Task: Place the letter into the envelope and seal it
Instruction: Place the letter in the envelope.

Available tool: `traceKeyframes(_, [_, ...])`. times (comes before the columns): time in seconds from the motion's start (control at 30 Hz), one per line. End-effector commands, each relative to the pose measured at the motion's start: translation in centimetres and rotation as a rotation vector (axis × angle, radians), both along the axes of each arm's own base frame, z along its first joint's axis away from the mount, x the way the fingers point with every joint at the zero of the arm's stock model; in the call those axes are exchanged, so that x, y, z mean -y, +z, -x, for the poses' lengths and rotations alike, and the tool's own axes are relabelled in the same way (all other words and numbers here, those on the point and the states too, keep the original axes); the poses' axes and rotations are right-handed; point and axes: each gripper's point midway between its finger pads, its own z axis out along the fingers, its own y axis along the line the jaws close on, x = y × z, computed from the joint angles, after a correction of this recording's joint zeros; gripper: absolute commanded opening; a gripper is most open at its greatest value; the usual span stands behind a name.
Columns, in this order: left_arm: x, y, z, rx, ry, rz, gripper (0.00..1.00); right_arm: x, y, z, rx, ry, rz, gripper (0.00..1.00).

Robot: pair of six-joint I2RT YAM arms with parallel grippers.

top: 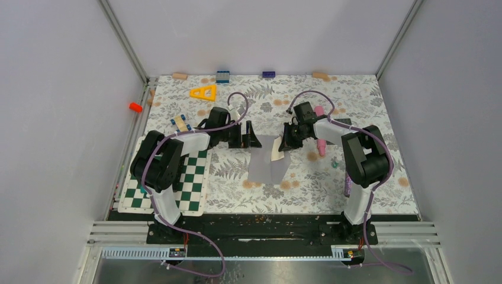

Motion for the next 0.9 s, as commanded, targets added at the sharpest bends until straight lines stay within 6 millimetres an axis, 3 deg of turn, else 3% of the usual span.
traceKeyframes(0.0, [0.2,0.7,1.6,-0.012,-0.064,0.022,0.99,0.3,0.4,-1.7,0.046,-0.023,0.017,0.00])
traceKeyframes(0.2, [-0.6,-1.6,4.2,-0.082,-0.099,-0.013,0.99,-0.2,0.8,-1.9,0.040,-0.022,-0.011,0.00])
traceKeyframes(0.37, [-0.6,-2.8,5.5,-0.138,-0.084,0.018,0.99,-0.5,0.9,-0.9,-0.001,-0.018,-0.038,0.00])
traceKeyframes(0.63, [0.0,-2.5,6.1,-0.162,-0.071,0.079,0.99,0.1,0.0,0.0,-0.027,-0.024,-0.013,0.00])
traceKeyframes(0.87, [0.0,-3.3,6.2,-0.180,-0.061,0.063,0.99,0.0,0.5,0.6,-0.042,0.005,-0.022,0.00])
